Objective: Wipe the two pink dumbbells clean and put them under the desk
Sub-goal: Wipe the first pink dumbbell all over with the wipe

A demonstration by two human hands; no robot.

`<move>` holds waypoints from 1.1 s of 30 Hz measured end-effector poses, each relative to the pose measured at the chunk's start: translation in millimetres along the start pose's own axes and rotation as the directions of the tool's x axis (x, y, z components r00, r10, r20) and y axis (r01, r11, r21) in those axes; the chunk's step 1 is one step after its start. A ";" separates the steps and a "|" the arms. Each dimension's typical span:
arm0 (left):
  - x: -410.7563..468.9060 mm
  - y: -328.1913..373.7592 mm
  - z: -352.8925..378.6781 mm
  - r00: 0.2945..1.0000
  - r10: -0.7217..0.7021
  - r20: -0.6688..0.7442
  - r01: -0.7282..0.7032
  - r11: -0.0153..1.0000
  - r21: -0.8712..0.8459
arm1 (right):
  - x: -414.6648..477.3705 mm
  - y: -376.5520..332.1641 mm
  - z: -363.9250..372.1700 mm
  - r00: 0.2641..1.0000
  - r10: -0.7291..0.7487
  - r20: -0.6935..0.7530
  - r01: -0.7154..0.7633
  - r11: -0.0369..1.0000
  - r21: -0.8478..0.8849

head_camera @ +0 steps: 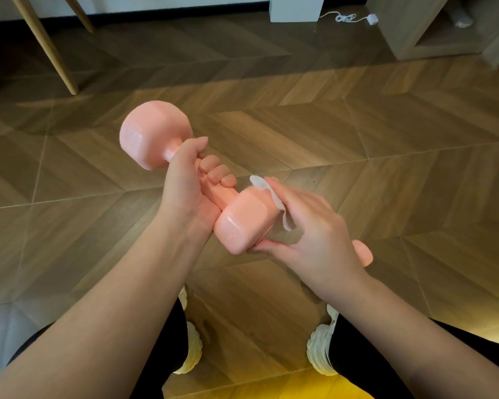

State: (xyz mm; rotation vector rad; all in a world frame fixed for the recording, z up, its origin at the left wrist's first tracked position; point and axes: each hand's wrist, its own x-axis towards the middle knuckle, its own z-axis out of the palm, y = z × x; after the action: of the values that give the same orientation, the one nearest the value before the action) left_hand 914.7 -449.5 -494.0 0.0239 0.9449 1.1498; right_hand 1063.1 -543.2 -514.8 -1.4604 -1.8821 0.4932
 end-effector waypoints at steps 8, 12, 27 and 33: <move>-2.9 1.3 1.9 1.000 0.014 -0.006 -0.014 1.000 -0.001 | 0.0 4.9 2.4 0.991 -0.132 -0.029 0.131 0.991 -0.041; -4.2 1.0 2.4 1.000 0.025 0.011 -0.025 1.000 0.013 | 0.3 4.9 1.1 0.994 -0.104 -0.028 0.102 0.994 -0.042; -9.9 -0.2 7.8 0.998 0.025 0.059 -0.026 1.000 0.016 | -1.4 1.7 -1.4 0.982 -0.159 -0.099 0.157 0.987 -0.028; -8.5 -0.6 7.0 0.997 0.020 -0.070 -0.014 0.996 0.093 | -3.0 10.3 3.3 0.919 -0.385 -0.082 0.357 0.904 -0.235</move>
State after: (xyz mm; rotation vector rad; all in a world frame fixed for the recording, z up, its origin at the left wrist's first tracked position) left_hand 919.0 -453.4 -484.6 0.0664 1.0627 1.1280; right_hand 1068.2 -542.7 -524.8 -1.1853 -2.0949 0.0120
